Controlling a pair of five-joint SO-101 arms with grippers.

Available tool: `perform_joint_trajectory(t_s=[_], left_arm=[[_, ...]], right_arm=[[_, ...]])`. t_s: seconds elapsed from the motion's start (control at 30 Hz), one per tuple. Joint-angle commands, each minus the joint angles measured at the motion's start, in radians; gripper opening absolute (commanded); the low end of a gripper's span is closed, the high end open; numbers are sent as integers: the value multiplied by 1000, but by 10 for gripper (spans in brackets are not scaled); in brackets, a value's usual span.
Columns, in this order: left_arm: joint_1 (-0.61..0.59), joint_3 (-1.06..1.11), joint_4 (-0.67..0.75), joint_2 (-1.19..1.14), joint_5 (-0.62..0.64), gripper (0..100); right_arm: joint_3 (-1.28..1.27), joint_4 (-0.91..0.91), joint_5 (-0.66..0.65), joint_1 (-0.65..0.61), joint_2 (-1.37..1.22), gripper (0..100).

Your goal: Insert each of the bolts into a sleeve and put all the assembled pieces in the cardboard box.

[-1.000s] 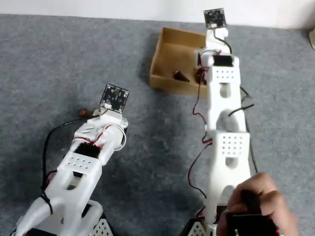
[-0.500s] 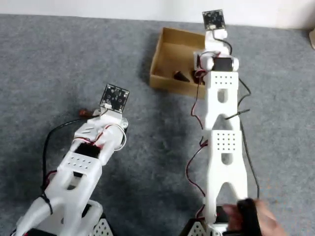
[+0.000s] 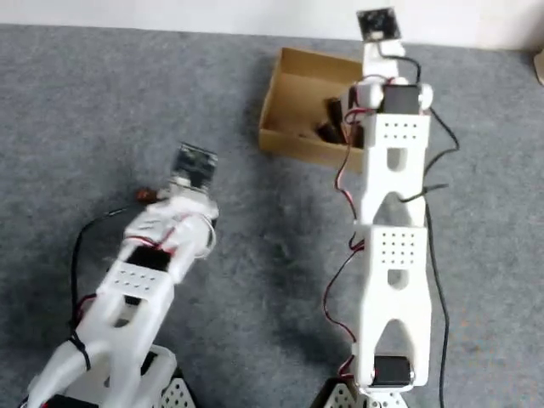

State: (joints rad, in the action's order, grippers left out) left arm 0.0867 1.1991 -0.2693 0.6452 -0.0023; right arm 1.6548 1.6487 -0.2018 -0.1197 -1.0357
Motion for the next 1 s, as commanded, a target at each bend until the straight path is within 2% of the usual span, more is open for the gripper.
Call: perform_joint_trajectory(t_s=[0.0,0.1,0.3,0.4,0.6,0.7,0.83,0.9,0.97], left_arm=[[-104,-64,20,-4,101,7],[-150,-64,20,-1,132,7],[-157,-64,20,1,132,7],[-194,-67,20,1,137,7],[-328,-137,-12,1,209,7],[-380,-185,-74,1,222,7],[-446,-251,-160,1,221,7],[-473,-315,-259,2,218,7],[-522,-404,-433,27,216,7]], right_arm=[[139,107,-8,-44,188,382],[139,116,-5,-48,289,382],[137,119,-2,-51,499,382],[136,119,46,-62,596,382],[77,119,57,-64,806,382],[-137,119,55,-81,954,382],[-559,117,57,-150,1182,382],[-774,116,58,-203,1305,382],[-978,110,55,-274,1425,382]])
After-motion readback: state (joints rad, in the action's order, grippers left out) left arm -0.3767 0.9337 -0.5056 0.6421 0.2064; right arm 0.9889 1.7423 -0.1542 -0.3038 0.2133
